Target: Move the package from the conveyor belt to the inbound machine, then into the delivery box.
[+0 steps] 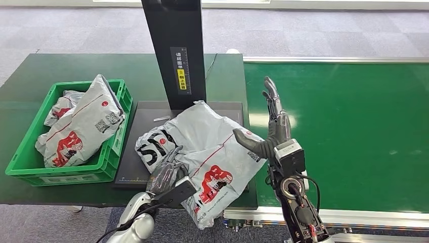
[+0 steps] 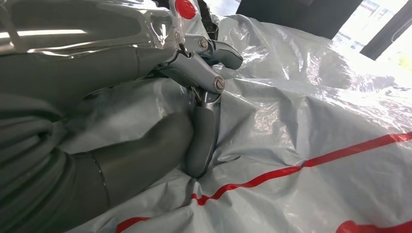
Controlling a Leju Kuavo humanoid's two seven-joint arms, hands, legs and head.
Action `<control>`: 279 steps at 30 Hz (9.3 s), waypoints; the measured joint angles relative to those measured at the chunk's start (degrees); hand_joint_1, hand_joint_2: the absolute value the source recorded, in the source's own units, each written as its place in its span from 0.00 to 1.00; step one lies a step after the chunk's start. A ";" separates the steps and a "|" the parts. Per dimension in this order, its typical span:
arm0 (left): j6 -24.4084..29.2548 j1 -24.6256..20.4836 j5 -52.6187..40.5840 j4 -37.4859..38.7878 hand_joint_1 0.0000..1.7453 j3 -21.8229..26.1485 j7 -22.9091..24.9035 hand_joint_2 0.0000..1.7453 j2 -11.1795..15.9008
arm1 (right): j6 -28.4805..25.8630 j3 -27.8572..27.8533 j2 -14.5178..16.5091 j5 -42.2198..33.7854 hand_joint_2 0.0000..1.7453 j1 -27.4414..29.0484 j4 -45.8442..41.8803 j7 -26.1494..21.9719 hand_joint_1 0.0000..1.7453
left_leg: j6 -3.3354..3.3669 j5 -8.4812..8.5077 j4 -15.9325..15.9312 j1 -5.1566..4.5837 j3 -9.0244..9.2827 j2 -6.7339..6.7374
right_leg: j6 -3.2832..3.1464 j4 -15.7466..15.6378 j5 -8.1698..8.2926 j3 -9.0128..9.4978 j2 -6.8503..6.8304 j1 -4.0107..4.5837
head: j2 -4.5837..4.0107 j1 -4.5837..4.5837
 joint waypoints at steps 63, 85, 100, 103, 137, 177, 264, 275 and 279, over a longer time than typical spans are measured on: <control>31.14 -8.81 -9.75 -31.92 1.00 9.98 -6.95 1.00 12.17 | -4.65 -1.86 -4.83 -0.65 1.00 10.23 -6.58 -2.72 0.00 | -0.03 0.03 0.00 0.04 -0.14 -0.02 | -0.01 0.01 0.00 -0.23 -0.01 0.04 | 0.00 0.00; 27.35 -20.23 22.70 -7.53 0.00 18.77 -27.07 1.00 14.97 | -5.72 -5.75 -5.00 1.68 1.00 18.07 -17.47 -0.44 0.00 | -0.05 0.01 0.00 0.02 -0.25 0.21 | -0.05 0.02 0.02 -0.36 0.17 0.03 | 0.00 0.02; -5.85 -3.87 9.34 -24.85 0.00 7.60 -19.75 1.00 18.61 | -5.80 -5.73 -6.80 -0.50 1.00 15.13 -16.05 -1.44 0.00 | -0.06 0.01 -0.02 0.03 -0.24 0.12 | -0.03 0.01 0.00 -0.32 0.12 0.03 | 0.00 -0.13; -7.54 -3.66 1.76 -20.19 0.00 3.94 -15.56 1.00 20.64 | -5.55 -5.73 -6.52 0.46 1.00 14.43 -15.98 -0.77 0.00 | -0.08 0.02 -0.02 0.04 -0.23 0.14 | -0.04 0.02 0.01 -0.32 0.14 0.04 | 0.00 -0.13; -12.60 -2.23 -14.69 -11.31 0.70 -0.07 3.07 1.00 18.51 | -3.79 -4.45 -4.74 2.03 1.00 9.84 -12.91 0.76 0.00 | -0.05 0.14 -0.08 0.02 0.45 -0.55 | -0.03 0.00 -0.10 0.70 -0.47 0.01 | 0.00 -0.12; -5.29 -2.68 -16.18 -9.65 1.00 -0.63 -3.01 1.00 13.76 | -2.76 -3.52 -4.66 1.57 1.00 7.12 -11.06 1.64 0.00 | -0.06 0.17 -0.05 0.02 -0.01 -0.49 | -0.03 0.00 -0.04 0.07 -0.42 0.02 | 0.00 -0.12; 9.74 -34.80 -20.31 36.74 1.00 26.59 10.65 1.00 31.87 | -6.00 -4.15 -8.03 0.67 1.00 13.35 -15.80 -0.13 0.00 | -0.39 0.37 -0.04 0.21 -0.57 0.25 | -0.44 0.15 0.31 -0.75 0.29 0.21 | 0.00 -0.11; 9.44 -10.18 -7.77 9.71 1.00 28.15 5.33 1.00 27.66 | -5.67 -7.01 -6.75 4.47 1.00 15.06 -16.08 0.24 0.00 | -0.38 0.23 -0.06 0.12 -0.42 0.34 | -0.37 0.12 0.20 -0.66 0.40 0.13 | 0.00 -0.12; 5.90 -2.79 -4.35 -0.69 0.70 28.99 3.51 1.00 26.12 | -5.03 -8.45 -6.75 4.58 1.00 16.17 -16.68 0.07 0.00 | -0.35 0.21 -0.06 0.09 -0.43 0.29 | -0.31 0.12 0.16 -0.60 0.34 0.09 | 0.00 -0.04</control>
